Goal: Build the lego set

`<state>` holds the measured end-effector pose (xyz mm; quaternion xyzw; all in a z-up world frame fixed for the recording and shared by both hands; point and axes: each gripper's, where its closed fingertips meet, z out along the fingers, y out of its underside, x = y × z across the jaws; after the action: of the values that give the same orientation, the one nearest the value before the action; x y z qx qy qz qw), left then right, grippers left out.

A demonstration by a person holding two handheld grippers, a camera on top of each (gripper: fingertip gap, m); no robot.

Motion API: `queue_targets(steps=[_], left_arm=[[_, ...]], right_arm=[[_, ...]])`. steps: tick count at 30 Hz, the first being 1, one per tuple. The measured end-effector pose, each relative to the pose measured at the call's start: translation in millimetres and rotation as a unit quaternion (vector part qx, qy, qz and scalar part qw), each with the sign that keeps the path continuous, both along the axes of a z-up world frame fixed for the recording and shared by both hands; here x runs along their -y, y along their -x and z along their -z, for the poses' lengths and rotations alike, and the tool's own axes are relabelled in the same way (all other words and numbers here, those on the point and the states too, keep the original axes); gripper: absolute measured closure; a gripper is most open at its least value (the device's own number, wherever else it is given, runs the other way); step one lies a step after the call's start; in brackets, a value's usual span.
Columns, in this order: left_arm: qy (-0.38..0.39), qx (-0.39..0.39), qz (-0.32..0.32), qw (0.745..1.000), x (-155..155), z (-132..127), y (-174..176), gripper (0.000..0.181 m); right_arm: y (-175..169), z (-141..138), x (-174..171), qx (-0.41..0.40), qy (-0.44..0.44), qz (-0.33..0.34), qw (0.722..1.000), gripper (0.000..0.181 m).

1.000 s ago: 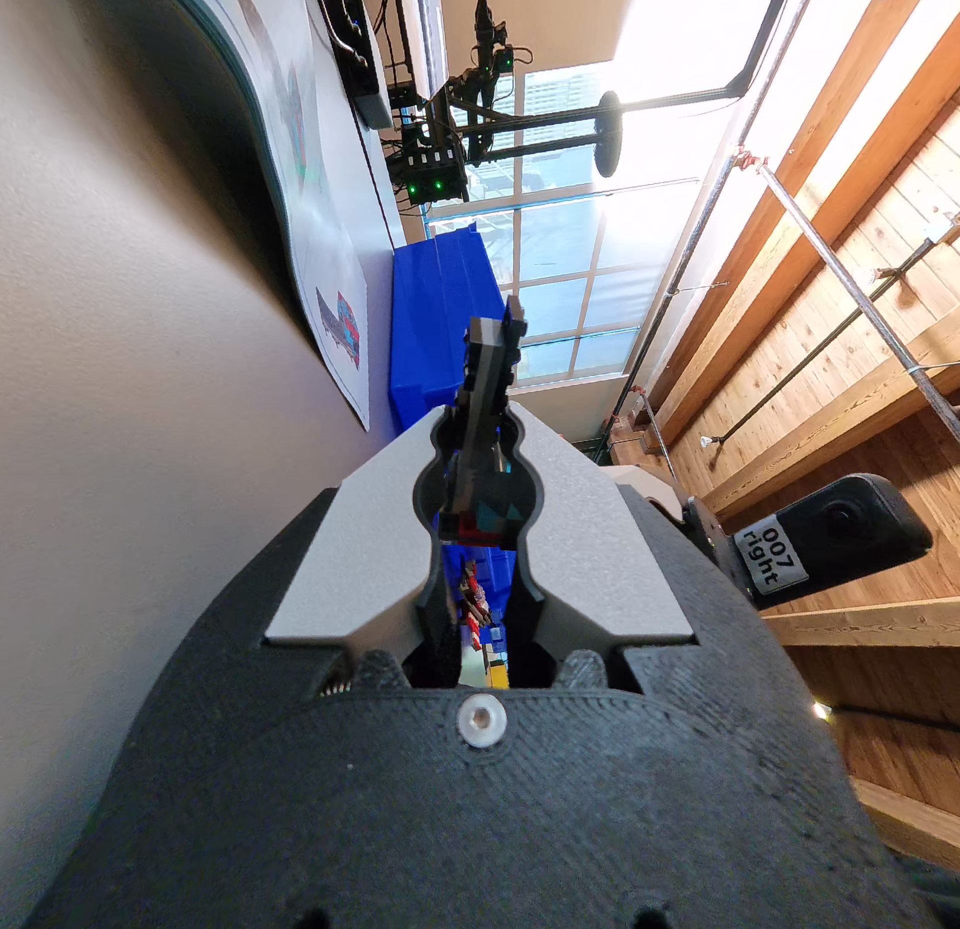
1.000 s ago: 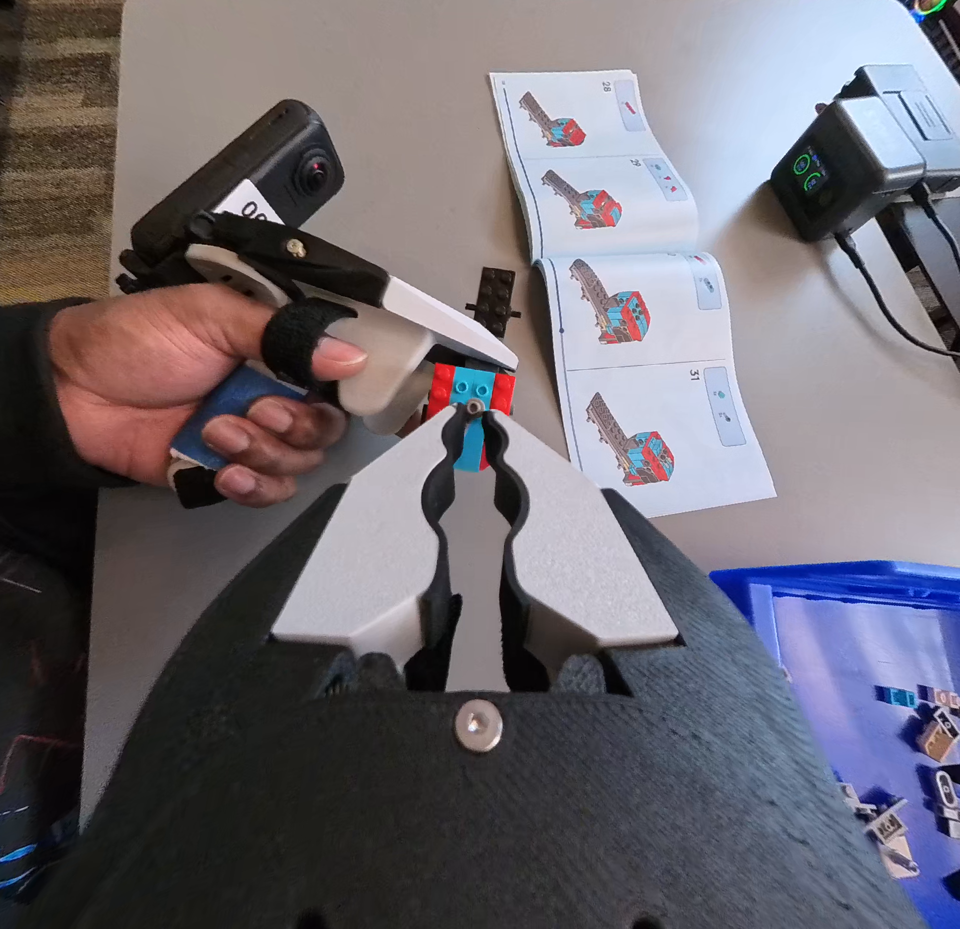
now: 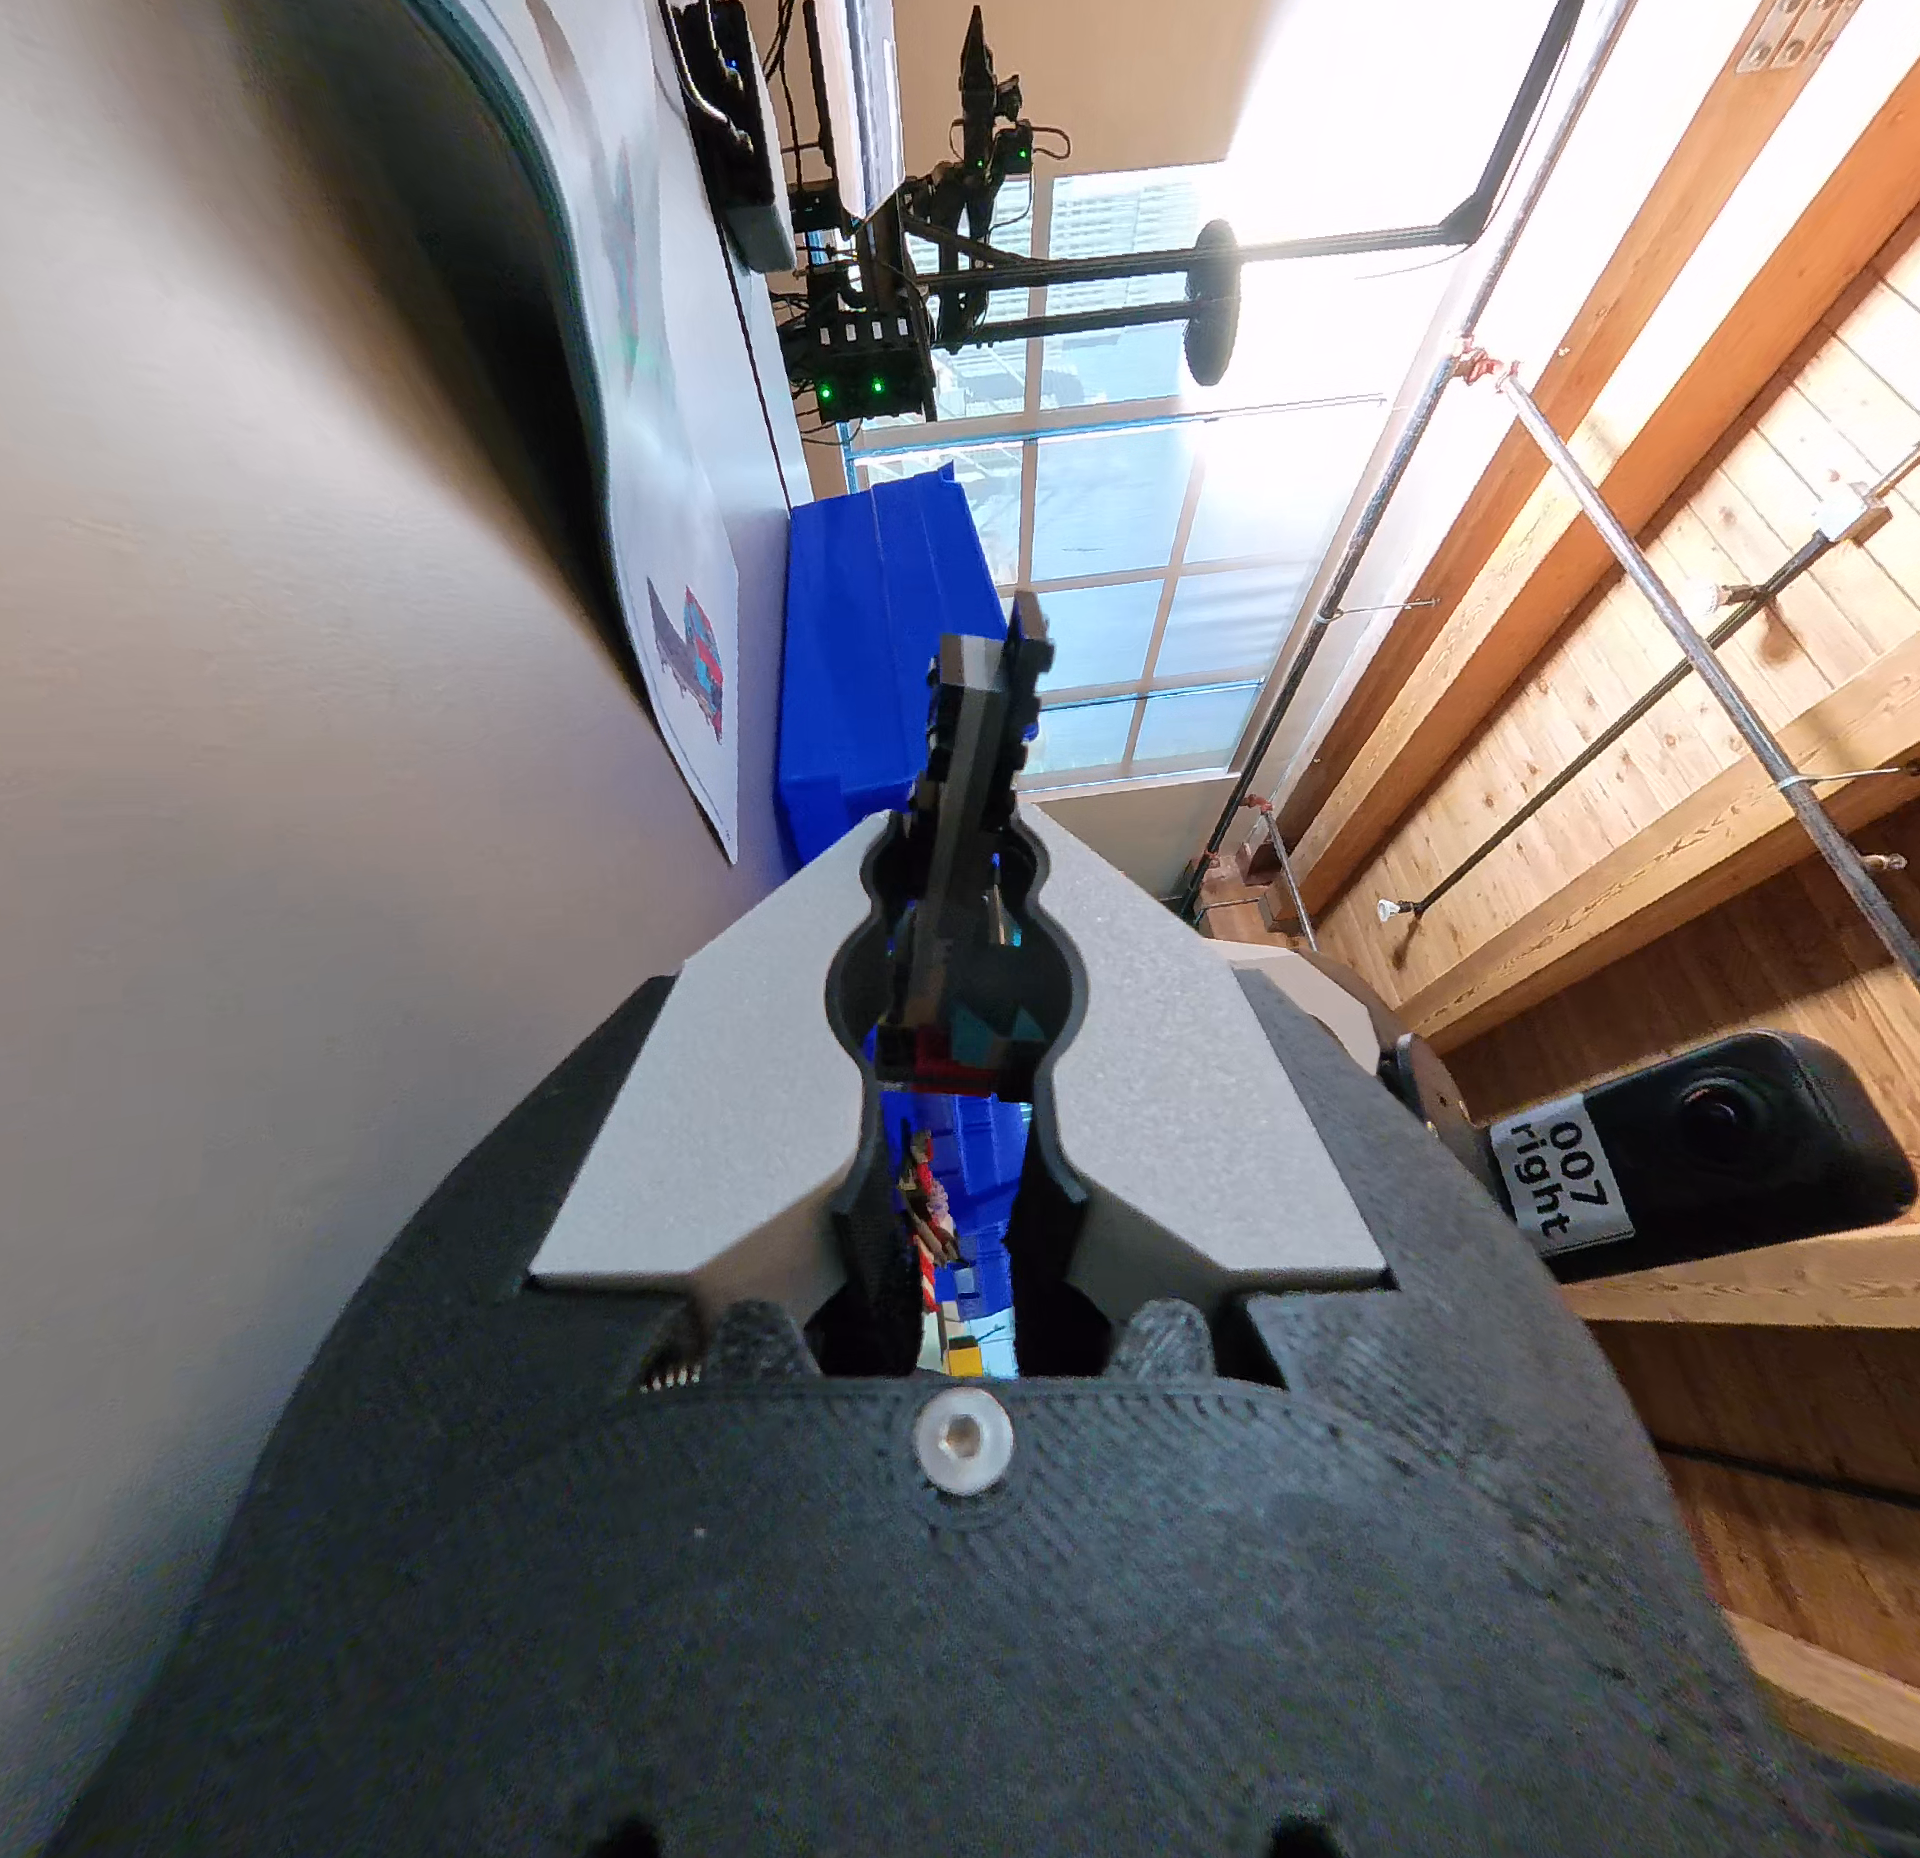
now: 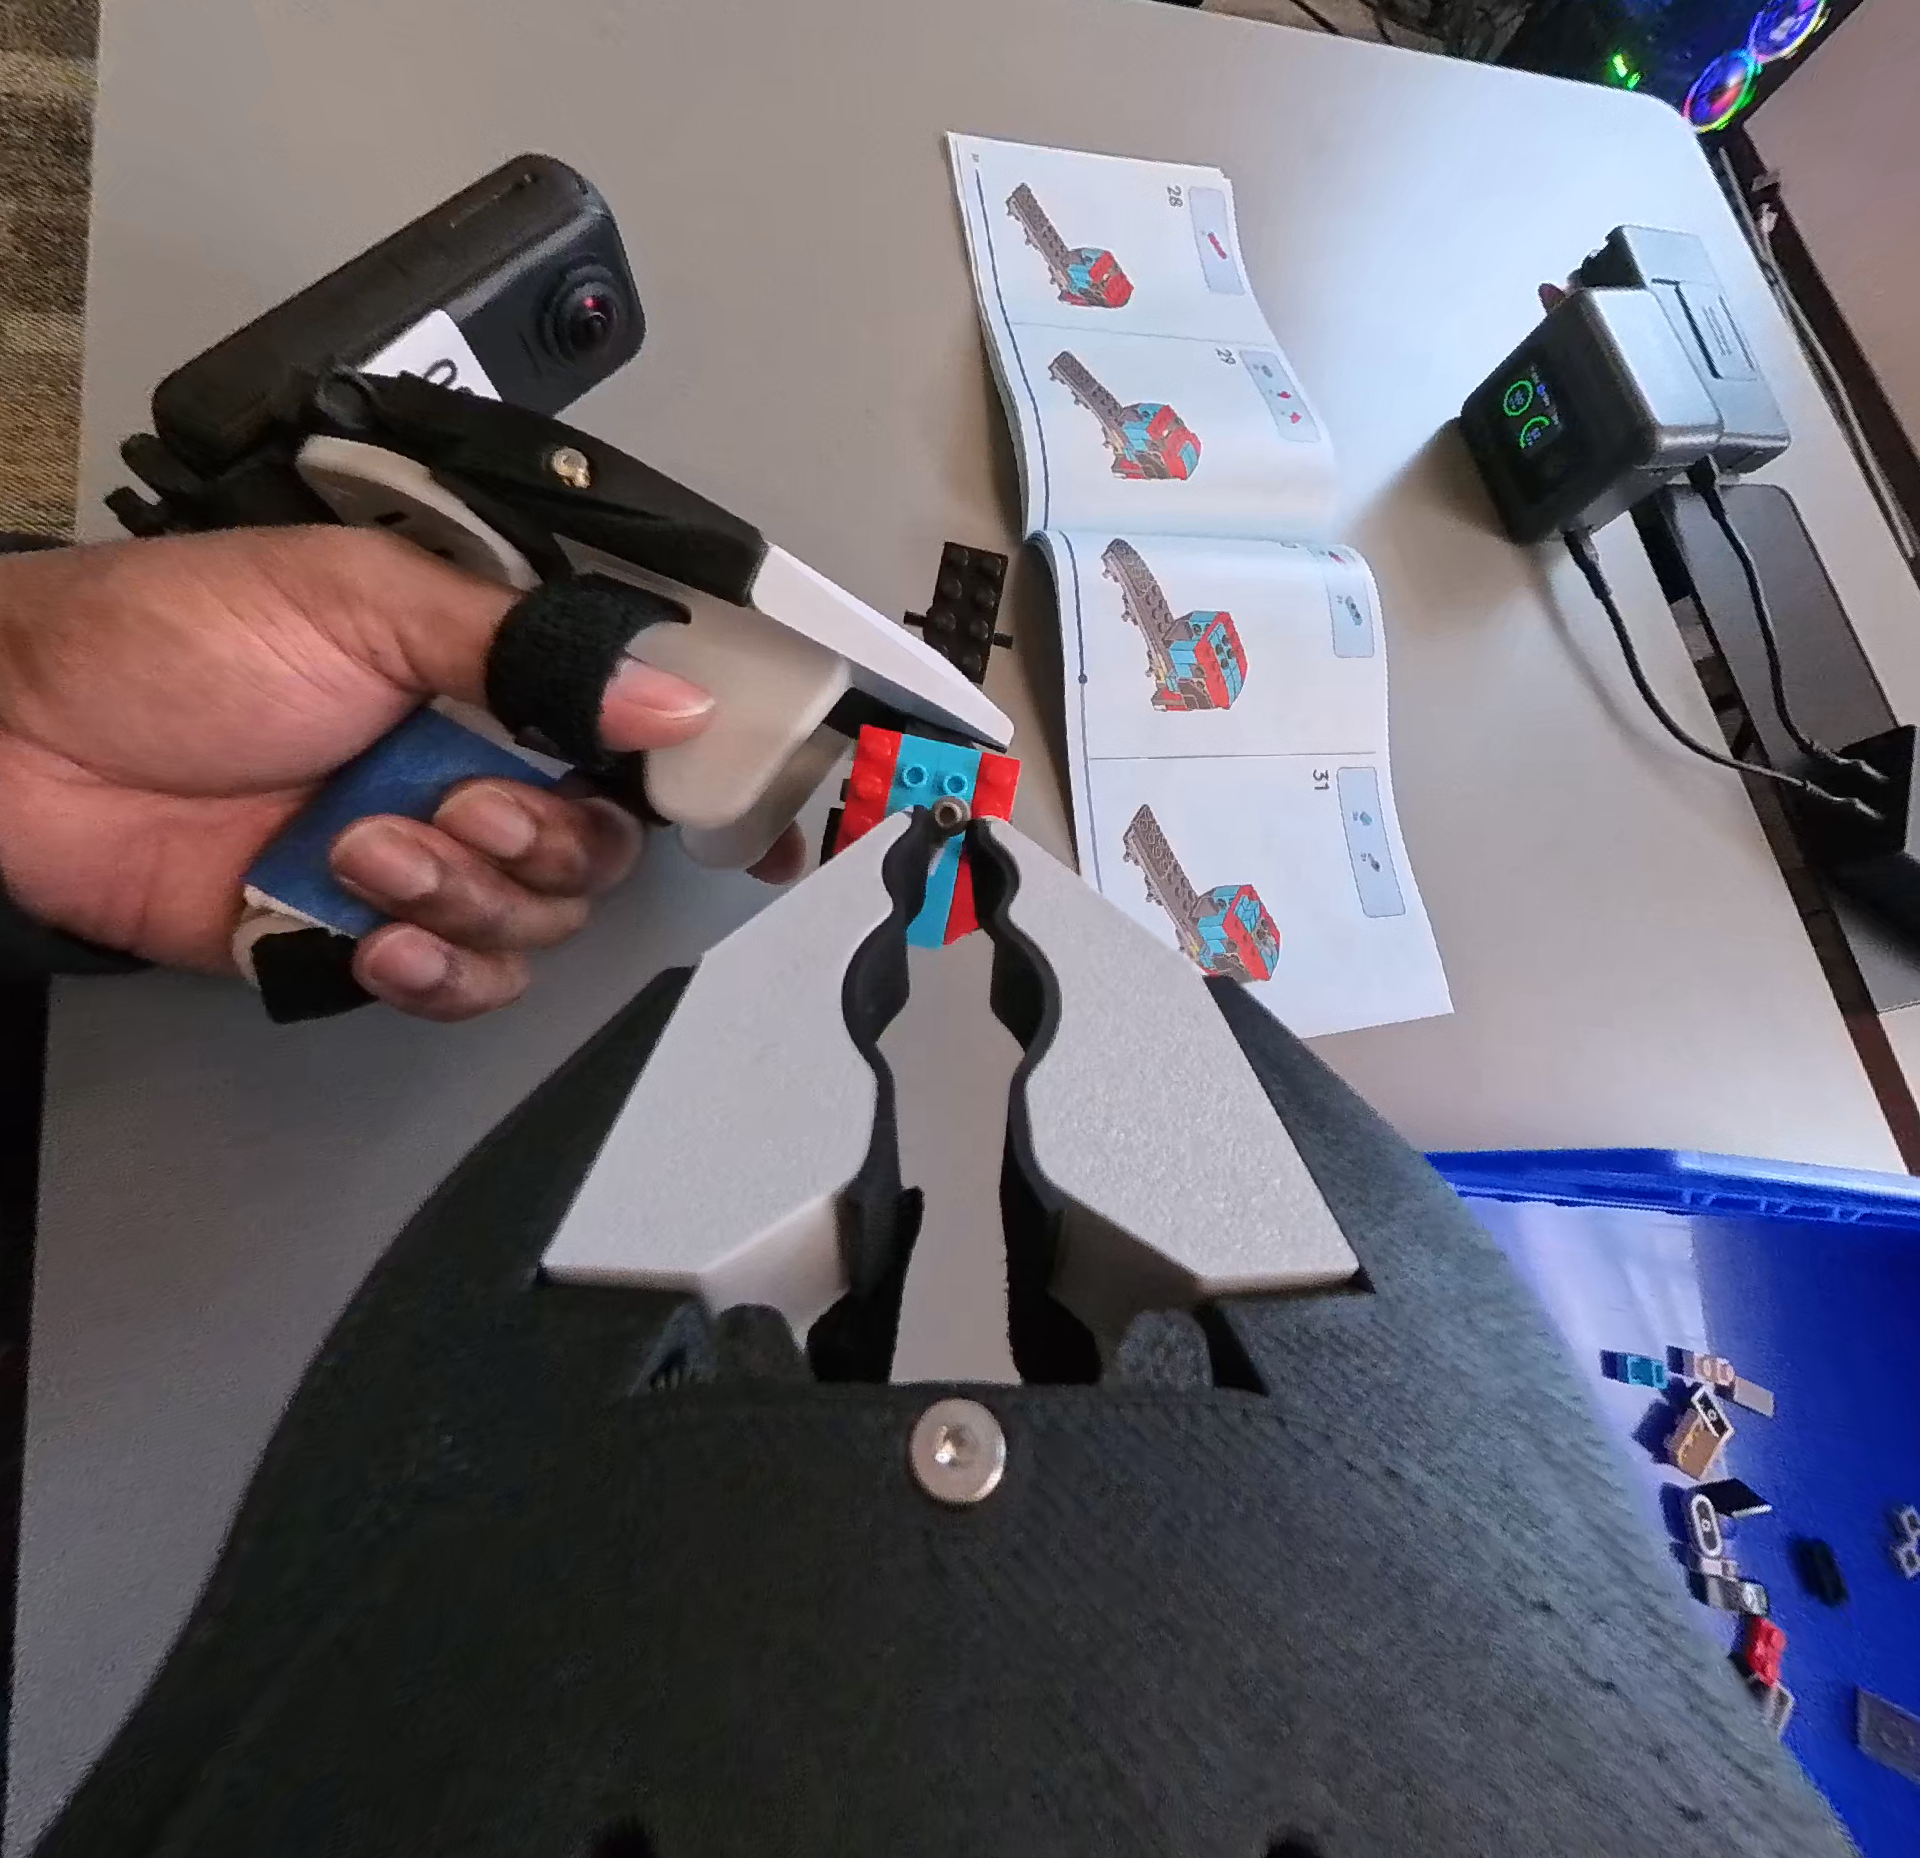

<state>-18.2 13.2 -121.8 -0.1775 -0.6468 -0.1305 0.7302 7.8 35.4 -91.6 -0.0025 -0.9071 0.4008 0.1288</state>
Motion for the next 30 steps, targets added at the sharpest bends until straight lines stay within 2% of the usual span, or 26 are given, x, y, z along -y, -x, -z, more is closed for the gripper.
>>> queue_targets(steps=[30], left_arm=[[-0.028,-0.001,-0.004,1.0,4.2,-1.4,-1.2,0.165]], right_arm=[[0.4,-4.4,7.8,-0.033,0.0,-0.006,0.999,0.172]])
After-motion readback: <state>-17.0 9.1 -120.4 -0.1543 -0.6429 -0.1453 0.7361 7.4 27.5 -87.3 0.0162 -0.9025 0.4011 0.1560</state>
